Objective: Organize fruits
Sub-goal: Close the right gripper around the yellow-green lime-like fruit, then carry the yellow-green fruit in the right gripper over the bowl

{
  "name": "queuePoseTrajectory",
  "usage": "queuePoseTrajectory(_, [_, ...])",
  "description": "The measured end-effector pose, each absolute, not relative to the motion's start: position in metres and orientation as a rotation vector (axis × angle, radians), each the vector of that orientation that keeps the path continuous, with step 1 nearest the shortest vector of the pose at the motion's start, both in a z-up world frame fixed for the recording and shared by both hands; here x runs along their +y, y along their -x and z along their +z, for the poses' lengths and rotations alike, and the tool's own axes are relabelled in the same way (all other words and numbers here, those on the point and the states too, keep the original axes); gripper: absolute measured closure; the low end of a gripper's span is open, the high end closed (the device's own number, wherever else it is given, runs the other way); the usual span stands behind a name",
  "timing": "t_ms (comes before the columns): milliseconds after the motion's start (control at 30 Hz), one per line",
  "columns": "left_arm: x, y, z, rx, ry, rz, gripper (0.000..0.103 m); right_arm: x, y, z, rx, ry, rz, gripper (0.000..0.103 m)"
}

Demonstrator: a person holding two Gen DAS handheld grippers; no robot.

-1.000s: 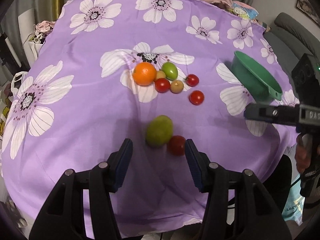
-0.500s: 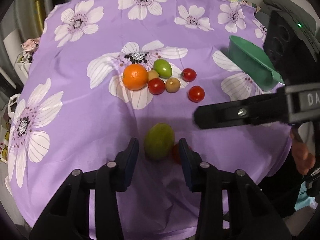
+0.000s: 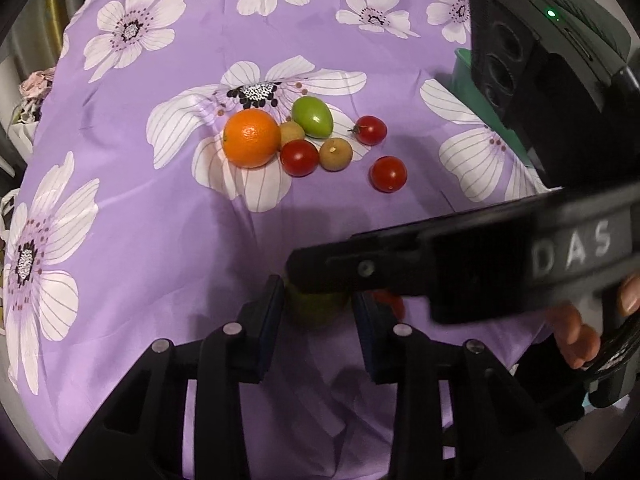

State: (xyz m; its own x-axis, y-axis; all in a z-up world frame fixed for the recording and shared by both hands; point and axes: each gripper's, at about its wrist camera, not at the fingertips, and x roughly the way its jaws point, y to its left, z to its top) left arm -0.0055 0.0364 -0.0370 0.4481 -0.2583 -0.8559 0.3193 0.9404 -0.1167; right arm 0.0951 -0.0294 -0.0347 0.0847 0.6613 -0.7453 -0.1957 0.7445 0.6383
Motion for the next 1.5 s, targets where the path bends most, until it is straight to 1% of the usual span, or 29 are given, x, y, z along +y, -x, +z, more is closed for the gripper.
queuePoseTrajectory(200, [0.038, 0.003, -0.038, 1.059, -0.047, -0.373, 0.069, -0.022, -0.097, -0.041, 1.357, -0.393, 0.669, 0.049])
queuePoseTrajectory(233, [0.038, 0.003, -0.038, 1.059, -0.046, -0.374, 0.068, -0.022, -0.098, -0.041, 1.354, -0.392, 0.672, 0.05])
queuePoseTrajectory(267, [0.038, 0.002, -0.038, 1.061, -0.042, -0.375, 0.068, -0.022, -0.099, -0.041, 1.35, -0.386, 0.672, 0.057])
queuePoseTrajectory(300, [0.038, 0.002, -0.039, 1.064, -0.036, -0.377, 0.068, -0.021, -0.098, -0.042, 1.347, -0.369, 0.667, 0.06])
queuePoseTrajectory(333, [0.037, 0.002, -0.039, 1.066, -0.033, -0.379, 0.068, -0.02, -0.098, -0.043, 1.343, -0.358, 0.67, 0.061])
queuePoseTrajectory(633, [0.032, 0.003, -0.042, 1.06, -0.021, -0.372, 0.068, -0.028, -0.093, -0.04, 1.307, -0.349, 0.682, 0.064])
queuePoseTrajectory(733, [0.03, 0.006, -0.04, 1.053, -0.006, -0.373, 0.068, -0.034, -0.09, -0.037, 1.292, -0.364, 0.685, 0.067])
queuePoseTrajectory(1033, [0.015, 0.014, -0.027, 1.009, 0.015, -0.384, 0.068, -0.056, -0.079, -0.02, 1.241, -0.376, 0.68, 0.067])
queuePoseTrajectory(1500, [-0.009, 0.014, 0.0, 0.951, -0.051, -0.411, 0.068, -0.083, -0.07, 0.01, 1.143, -0.408, 0.656, 0.067])
